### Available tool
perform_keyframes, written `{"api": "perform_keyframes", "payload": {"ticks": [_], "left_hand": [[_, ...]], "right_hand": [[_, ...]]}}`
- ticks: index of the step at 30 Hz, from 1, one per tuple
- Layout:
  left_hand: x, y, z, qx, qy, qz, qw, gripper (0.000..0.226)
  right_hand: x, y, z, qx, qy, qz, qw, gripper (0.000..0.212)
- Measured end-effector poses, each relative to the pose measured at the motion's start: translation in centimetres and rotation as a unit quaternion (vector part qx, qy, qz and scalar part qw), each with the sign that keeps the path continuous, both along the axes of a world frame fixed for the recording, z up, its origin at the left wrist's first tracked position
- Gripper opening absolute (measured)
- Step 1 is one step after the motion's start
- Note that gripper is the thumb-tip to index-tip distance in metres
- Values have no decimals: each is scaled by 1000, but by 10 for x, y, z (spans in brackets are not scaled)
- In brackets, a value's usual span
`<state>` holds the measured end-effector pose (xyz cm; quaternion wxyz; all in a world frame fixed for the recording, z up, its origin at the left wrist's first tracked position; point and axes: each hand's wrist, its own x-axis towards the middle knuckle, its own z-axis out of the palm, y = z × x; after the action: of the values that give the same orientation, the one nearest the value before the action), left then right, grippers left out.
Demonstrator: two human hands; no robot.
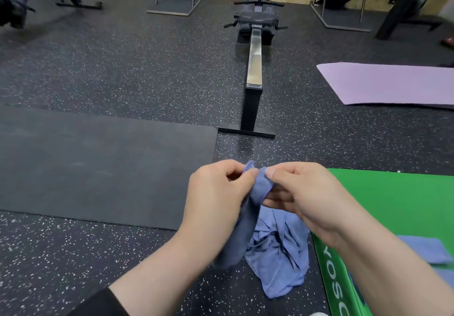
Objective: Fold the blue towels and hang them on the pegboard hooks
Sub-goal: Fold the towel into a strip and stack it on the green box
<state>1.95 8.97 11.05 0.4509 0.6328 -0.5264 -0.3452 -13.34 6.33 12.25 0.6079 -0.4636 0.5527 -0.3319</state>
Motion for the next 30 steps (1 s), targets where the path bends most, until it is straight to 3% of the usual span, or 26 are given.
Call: {"api": "perform_keyframes", "payload": {"ticks": [5,14,17,19,22,24,26,28,30], "left_hand": [[-3,0,-4,-9,-51,7,999,13],[-1,-3,-8,-91,-204,-18,975,25],[-6,-2,-11,-110,-241,-67,962,32],[-6,-1,-12,-106,-236,-105,960,33],[-10,6,-9,-96,-190,-149,966,30],[-9,10,-6,-96,-147,-108,979,28],[-2,6,-2,-92,-99,-39,990,19],[9,-3,2,-61,-52,-26,996,14],[18,-9,3,-48,-27,-53,997,19]], "right_hand": [[4,0,-1,-24,3,26,999,25],[5,2,2,-50,5,1,999,26],[8,5,4,-22,-34,0,999,38],[6,5,5,-16,-69,-9,997,39],[4,3,6,-35,-65,-25,997,22],[2,-1,4,-50,-31,-42,997,20],[-1,-4,2,-116,91,-15,989,25],[-7,-6,7,-197,229,58,952,26],[-14,-6,13,-233,278,122,924,27]]}}
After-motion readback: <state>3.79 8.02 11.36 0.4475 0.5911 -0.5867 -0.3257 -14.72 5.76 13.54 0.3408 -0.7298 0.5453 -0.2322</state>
